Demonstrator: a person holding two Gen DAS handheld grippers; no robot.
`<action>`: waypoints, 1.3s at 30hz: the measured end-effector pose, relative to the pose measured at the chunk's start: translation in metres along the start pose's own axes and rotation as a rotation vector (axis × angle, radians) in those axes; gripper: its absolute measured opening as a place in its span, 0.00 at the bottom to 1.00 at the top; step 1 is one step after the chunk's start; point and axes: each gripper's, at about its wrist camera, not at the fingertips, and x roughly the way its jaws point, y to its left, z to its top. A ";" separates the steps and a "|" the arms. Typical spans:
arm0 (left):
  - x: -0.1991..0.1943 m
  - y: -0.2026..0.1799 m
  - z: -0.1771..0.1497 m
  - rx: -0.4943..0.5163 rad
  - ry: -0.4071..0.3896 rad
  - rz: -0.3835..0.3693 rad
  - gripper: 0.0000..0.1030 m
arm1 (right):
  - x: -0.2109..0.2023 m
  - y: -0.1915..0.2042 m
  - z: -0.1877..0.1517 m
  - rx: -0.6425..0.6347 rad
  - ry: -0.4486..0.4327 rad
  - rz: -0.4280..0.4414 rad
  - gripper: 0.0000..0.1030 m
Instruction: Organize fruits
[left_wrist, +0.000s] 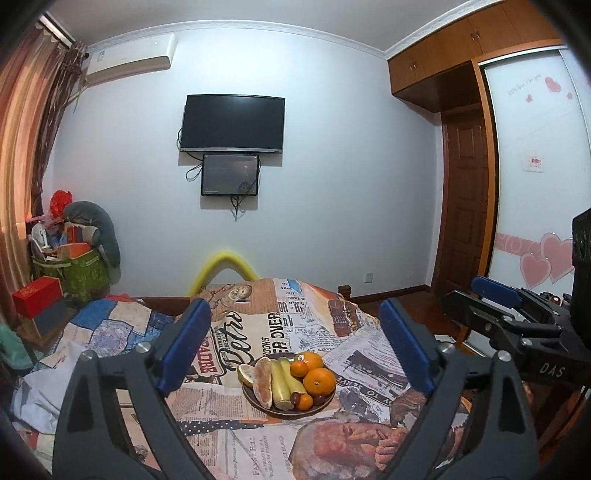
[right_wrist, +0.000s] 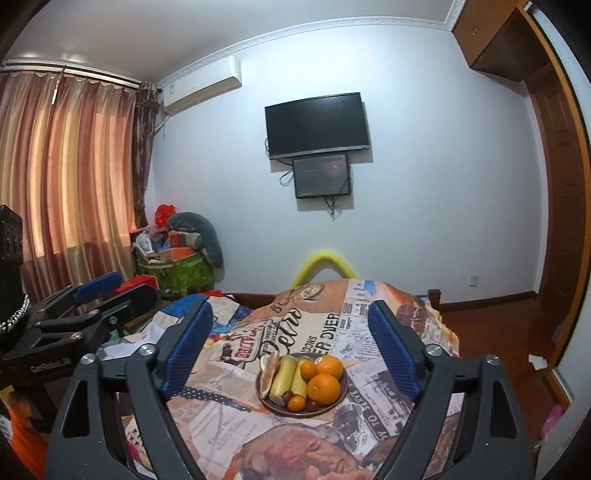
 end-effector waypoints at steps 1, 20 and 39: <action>0.000 0.001 0.000 -0.002 0.002 0.001 0.92 | 0.000 0.000 0.000 0.001 -0.002 -0.007 0.90; 0.004 0.000 -0.008 -0.002 -0.002 0.036 1.00 | -0.011 0.002 -0.002 0.002 -0.019 -0.046 1.00; 0.001 -0.001 -0.003 -0.002 -0.012 0.028 1.00 | -0.014 0.004 0.002 -0.009 -0.024 -0.048 1.00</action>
